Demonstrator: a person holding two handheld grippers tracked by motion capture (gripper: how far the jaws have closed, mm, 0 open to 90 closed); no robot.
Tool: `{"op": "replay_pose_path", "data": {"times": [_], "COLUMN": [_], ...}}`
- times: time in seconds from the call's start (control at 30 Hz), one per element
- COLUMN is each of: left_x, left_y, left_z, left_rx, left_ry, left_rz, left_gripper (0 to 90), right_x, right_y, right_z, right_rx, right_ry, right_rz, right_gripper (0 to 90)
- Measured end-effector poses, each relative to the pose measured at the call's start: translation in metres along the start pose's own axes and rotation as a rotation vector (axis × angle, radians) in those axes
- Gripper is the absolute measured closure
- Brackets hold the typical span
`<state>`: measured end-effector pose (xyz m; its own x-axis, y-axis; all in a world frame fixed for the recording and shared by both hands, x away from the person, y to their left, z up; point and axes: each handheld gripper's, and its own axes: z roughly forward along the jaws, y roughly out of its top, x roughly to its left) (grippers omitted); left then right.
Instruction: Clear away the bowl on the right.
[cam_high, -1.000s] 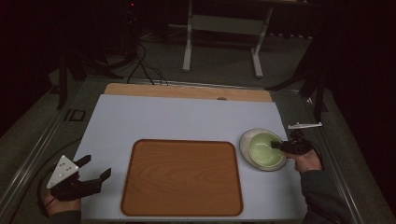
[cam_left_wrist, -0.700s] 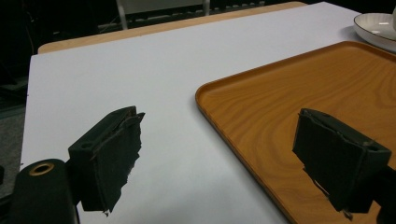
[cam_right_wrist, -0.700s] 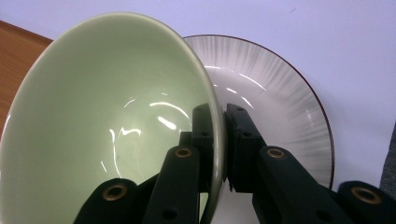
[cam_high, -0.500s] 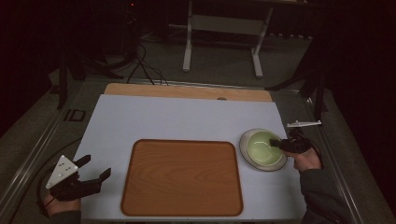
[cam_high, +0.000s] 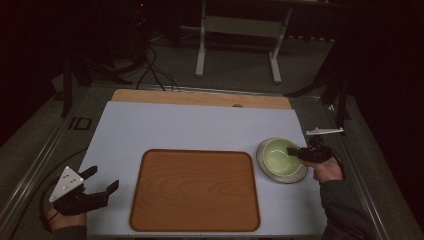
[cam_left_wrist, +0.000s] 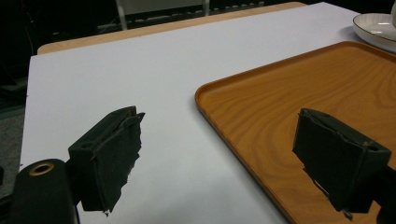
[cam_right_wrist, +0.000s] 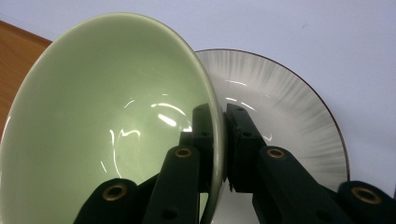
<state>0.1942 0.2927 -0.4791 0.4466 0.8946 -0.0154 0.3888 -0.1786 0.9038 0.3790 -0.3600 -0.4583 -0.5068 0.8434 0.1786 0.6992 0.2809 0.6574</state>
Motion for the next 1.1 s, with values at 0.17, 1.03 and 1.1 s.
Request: {"op": "replay_pose_path", "data": {"times": [0.17, 1.03, 1.1], "left_x": [0.000, 0.000, 0.000], "left_y": [0.000, 0.000, 0.000], "left_z": [0.000, 0.000, 0.000], "left_rx": [-0.001, -0.001, -0.001], "left_ry": [0.000, -0.004, -0.004], "left_rz": [0.001, 0.001, 0.000], "left_gripper": [14.9, 14.9, 14.9], "right_x": [0.004, 0.026, 0.028], "right_y": [0.003, 0.011, 0.012], "right_z": [0.000, 0.005, 0.006], "right_rx": [-0.004, -0.024, -0.021], "right_ry": [0.004, 0.047, 0.049], "right_rz": [-0.008, -0.056, -0.060], "right_gripper": [82.8, 82.8, 82.8]}}
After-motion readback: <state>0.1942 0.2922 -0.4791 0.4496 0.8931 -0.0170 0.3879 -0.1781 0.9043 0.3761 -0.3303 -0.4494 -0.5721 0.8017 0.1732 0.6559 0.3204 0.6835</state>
